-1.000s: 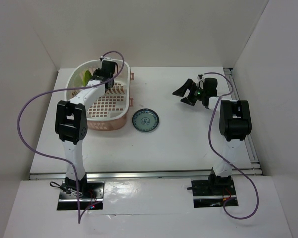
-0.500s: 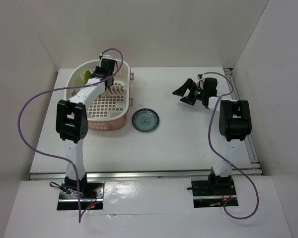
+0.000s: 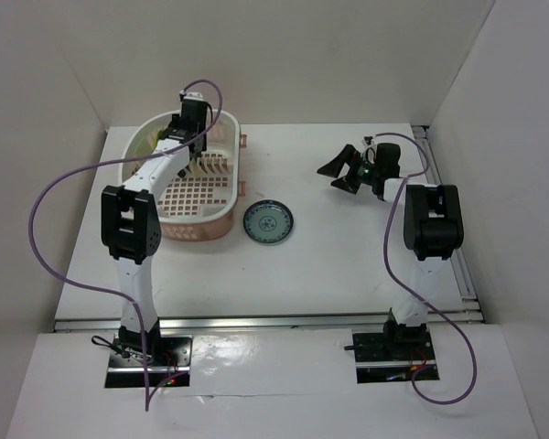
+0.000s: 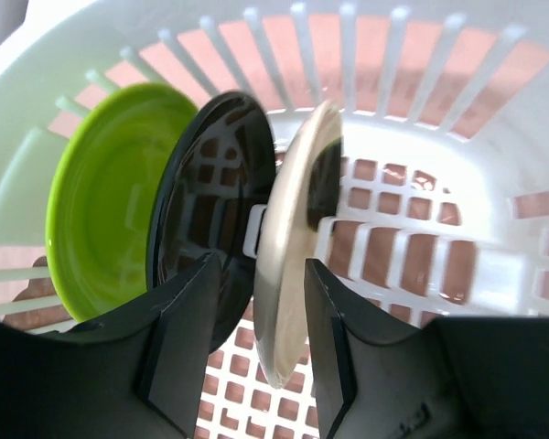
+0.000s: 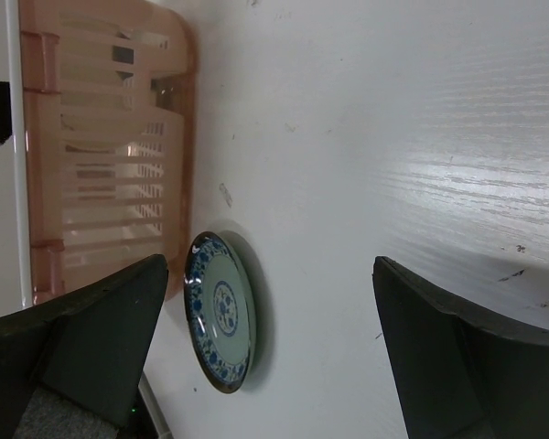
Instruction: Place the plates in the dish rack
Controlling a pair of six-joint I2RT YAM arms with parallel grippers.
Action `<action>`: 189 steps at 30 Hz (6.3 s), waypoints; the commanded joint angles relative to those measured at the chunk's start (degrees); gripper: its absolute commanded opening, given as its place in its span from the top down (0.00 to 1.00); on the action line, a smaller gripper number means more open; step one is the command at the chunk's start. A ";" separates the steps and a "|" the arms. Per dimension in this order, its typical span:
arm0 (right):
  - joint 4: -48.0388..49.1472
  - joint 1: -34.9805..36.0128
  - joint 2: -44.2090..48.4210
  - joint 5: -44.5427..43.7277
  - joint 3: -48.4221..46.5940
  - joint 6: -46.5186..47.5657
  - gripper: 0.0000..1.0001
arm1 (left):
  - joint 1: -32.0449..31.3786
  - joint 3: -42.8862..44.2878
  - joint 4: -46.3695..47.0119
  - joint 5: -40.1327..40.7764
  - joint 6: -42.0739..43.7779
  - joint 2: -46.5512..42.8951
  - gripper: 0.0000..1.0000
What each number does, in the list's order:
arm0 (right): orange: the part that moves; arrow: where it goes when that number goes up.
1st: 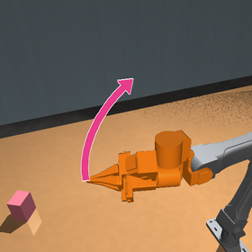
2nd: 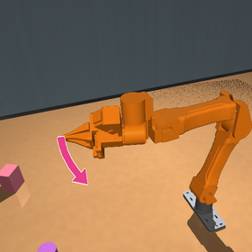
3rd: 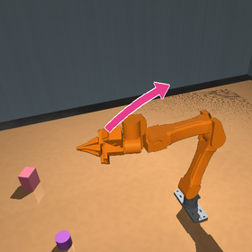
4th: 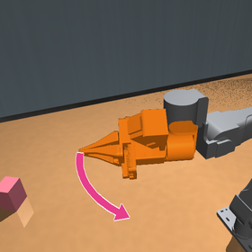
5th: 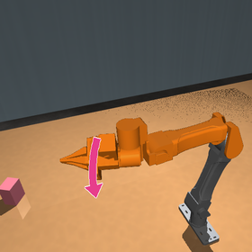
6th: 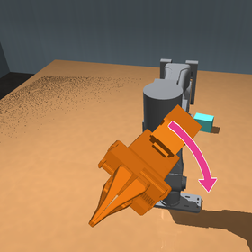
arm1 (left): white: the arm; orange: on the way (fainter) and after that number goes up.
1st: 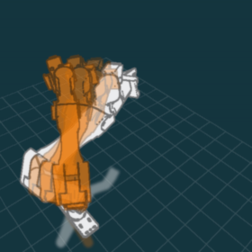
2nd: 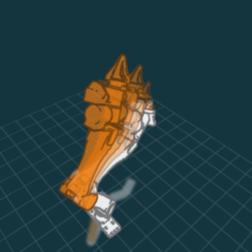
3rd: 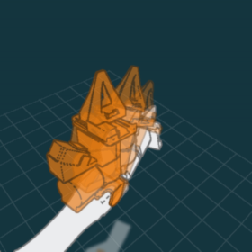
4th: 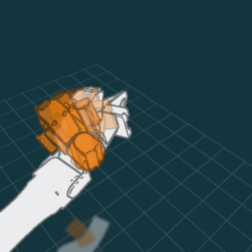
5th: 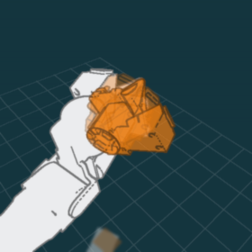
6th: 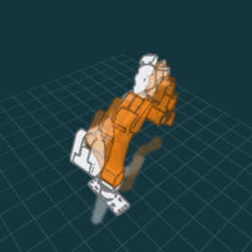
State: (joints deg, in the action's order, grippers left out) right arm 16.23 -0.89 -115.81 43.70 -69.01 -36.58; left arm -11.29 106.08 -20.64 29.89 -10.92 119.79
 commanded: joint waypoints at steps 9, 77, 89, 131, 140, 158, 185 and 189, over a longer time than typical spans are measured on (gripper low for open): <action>-0.75 0.45 -1.79 -2.48 -2.61 2.38 0.00 | -0.22 4.48 -2.30 -10.90 -4.54 -13.16 0.37; -19.82 15.91 -17.87 -2.12 -1.12 14.43 0.64 | -3.04 -4.31 -15.74 -18.99 -13.96 -46.75 0.00; -21.41 13.01 -16.21 -6.26 -3.32 11.27 1.00 | -3.04 -5.36 -15.74 -18.38 -13.96 -46.23 0.00; 6.18 0.89 21.33 13.43 -3.58 -6.04 1.00 | -15.61 19.07 -14.43 -42.36 -17.73 -9.48 0.04; 16.10 0.89 20.80 15.27 -2.36 -13.34 1.00 | -15.61 15.39 -11.97 -48.34 -17.73 -8.96 0.33; -4.25 0.89 22.38 0.97 -1.12 -1.93 0.00 | -15.08 22.33 -17.58 -17.12 -16.59 -11.59 1.00; 4.51 0.89 8.14 5.96 4.59 -7.36 0.00 | -11.39 2.90 2.45 21.00 5.12 -11.34 1.00; 6.44 0.89 5.60 7.53 3.53 -8.77 0.00 | -10.86 2.90 1.93 20.21 4.33 -9.15 1.00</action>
State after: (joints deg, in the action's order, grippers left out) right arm 17.32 -0.03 -108.42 48.86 -64.49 -43.70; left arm -22.98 107.68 -21.96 48.21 -7.29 108.99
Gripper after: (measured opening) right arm 0.999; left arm 0.223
